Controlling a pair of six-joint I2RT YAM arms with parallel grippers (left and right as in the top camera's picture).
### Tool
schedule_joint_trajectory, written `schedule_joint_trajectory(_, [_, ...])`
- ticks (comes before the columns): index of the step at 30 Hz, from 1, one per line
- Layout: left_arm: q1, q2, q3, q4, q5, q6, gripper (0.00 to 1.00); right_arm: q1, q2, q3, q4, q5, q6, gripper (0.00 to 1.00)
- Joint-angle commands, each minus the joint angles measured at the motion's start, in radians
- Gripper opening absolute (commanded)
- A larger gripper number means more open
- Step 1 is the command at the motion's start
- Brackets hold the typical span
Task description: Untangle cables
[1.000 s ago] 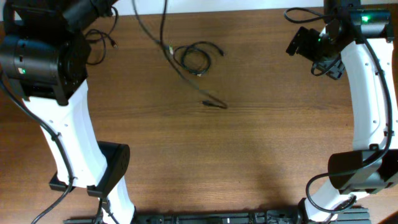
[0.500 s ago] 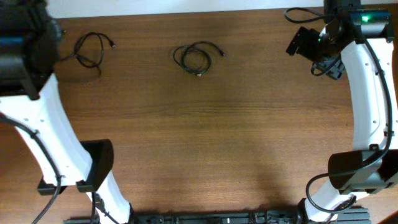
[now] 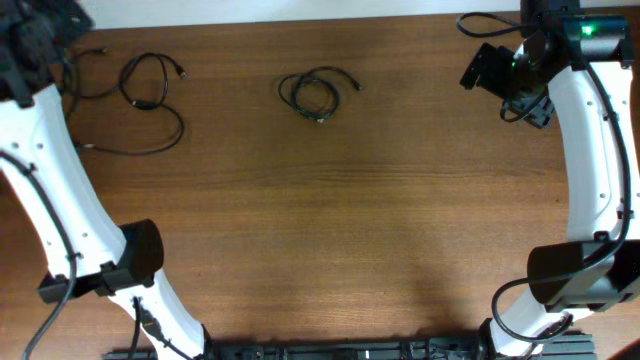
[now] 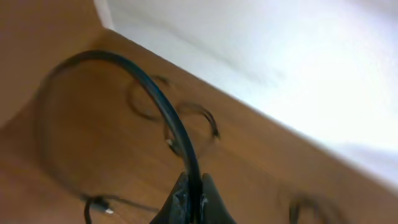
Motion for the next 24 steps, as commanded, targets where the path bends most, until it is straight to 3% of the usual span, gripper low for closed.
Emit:
schedule_joint_trajectory(1, [0.019, -0.001, -0.009, 0.003, 0.057, 0.146, 0.00, -0.002, 0.000, -0.002, 0.000, 0.012, 0.005, 0.98])
schedule_joint_trajectory(5, [0.079, -0.001, -0.058, -0.053, -0.164, -0.018, 0.00, -0.002, 0.000, -0.002, 0.001, 0.012, 0.005, 0.98])
schedule_joint_trajectory(7, [0.122, -0.001, -0.165, -0.098, -0.262, -0.145, 0.00, -0.002, 0.000, -0.002, 0.000, 0.012, 0.005, 0.98])
schedule_joint_trajectory(13, [0.193, -0.001, -0.515, 0.123, -0.447, -0.146, 0.01, -0.002, 0.000, -0.002, 0.000, 0.012, 0.004, 0.98])
schedule_joint_trajectory(16, [0.227, -0.001, -0.668, 0.270, -0.451, -0.153, 0.05, -0.002, 0.000, -0.002, 0.000, 0.012, 0.005, 0.98])
schedule_joint_trajectory(22, [0.272, 0.000, -0.848, 0.326, -0.334, -0.198, 0.03, -0.002, 0.000, -0.002, 0.000, 0.012, 0.005, 0.98])
schedule_joint_trajectory(24, [0.272, 0.000, -0.924, 0.372, -0.335, -0.198, 0.09, -0.002, 0.000, -0.002, 0.000, 0.012, 0.005, 0.98])
